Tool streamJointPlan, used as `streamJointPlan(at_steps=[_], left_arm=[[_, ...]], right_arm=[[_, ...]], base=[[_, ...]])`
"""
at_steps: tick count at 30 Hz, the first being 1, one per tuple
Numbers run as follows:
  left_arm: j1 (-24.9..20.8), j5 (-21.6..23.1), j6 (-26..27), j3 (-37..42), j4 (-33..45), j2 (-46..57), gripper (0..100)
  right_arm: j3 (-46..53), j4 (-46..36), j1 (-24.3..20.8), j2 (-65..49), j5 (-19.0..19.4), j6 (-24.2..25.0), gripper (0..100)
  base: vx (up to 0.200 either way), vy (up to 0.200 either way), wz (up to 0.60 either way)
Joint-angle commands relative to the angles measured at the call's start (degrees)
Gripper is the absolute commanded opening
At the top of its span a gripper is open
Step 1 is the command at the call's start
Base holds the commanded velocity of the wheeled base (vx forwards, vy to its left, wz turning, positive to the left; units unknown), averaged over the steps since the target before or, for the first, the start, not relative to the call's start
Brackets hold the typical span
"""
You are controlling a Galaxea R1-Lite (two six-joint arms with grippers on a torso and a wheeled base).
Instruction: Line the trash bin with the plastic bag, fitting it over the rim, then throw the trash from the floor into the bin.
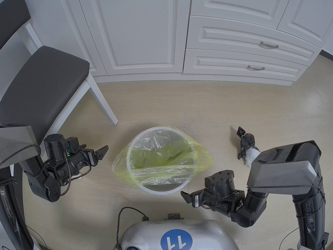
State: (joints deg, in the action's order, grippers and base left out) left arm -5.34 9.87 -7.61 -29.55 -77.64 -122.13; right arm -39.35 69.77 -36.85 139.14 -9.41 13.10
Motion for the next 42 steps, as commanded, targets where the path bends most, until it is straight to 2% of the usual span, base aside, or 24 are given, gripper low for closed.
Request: streamJointPlan(at_steps=[1,11,14,18,26,31,32,34,36,37,39,40,42], left_arm=[[0.24,0.5,1.19,2.22,0.03,7.34,100],[-0.02,0.5,2.25,3.36,-0.14,10.5,100],[-0.55,0.58,2.33,4.06,-0.05,11.38,100],[-1.6,0.76,2.42,5.29,-0.05,12.17,100],[-8.9,-0.12,2.33,9.86,-0.49,11.91,100],[-9.16,-2.84,2.6,9.77,-0.49,12.26,100],[-9.16,-2.84,2.6,9.77,-0.49,12.26,100],[-7.58,-4.51,5.41,9.95,-0.4,14.02,100],[-6.44,-4.6,7.43,10.48,-0.32,15.34,100],[-6.35,-4.6,8.05,10.65,-0.4,15.6,100],[-6.35,-4.6,8.05,10.65,-0.4,15.6,100],[-6.35,-5.48,8.75,11.01,-0.14,16.48,100],[-6.35,-6.36,8.84,11.01,-0.23,16.31,100]], right_arm=[[-3.28,0.99,-4.72,2.62,1.24,2.36,100],[-8.2,10.13,-9.03,9.22,1.33,2.8,100],[-6.97,10.48,-9.64,8.51,1.33,2.98,100],[0.24,8.28,-11.14,1.83,3.0,2.54,100],[9.2,-0.16,-10.35,-16.71,3.96,-6.69,100],[15.01,-4.73,-9.03,-24.97,3.61,-18.03,100],[15.01,-4.73,-9.03,-24.97,3.61,-18.03,100],[18.52,-4.82,-5.69,-28.23,3.61,-23.92,100],[18.96,-4.82,-2.79,-29.46,3.61,-27.08,100],[18.7,-4.73,-1.2,-29.72,3.61,-27.96,100],[18.7,-4.73,-1.2,-29.72,3.61,-27.96,100],[17.29,-5.08,2.49,-30.25,3.79,-28.84,100],[15.8,-5.17,4.07,-29.54,3.7,-28.84,100]], base=[[0.0,0.0,0.0],[0.0,0.0,0.0],[0.0,0.0,0.0],[0.0,0.0,0.0],[0.0,0.0,0.0],[0.0,0.0,0.0],[0.0,0.0,0.0],[0.0,0.0,0.0],[0.0,0.0,0.0],[0.0,0.0,0.0],[0.0,0.0,0.0],[0.0,0.0,0.0],[0.0,0.0,0.0]])
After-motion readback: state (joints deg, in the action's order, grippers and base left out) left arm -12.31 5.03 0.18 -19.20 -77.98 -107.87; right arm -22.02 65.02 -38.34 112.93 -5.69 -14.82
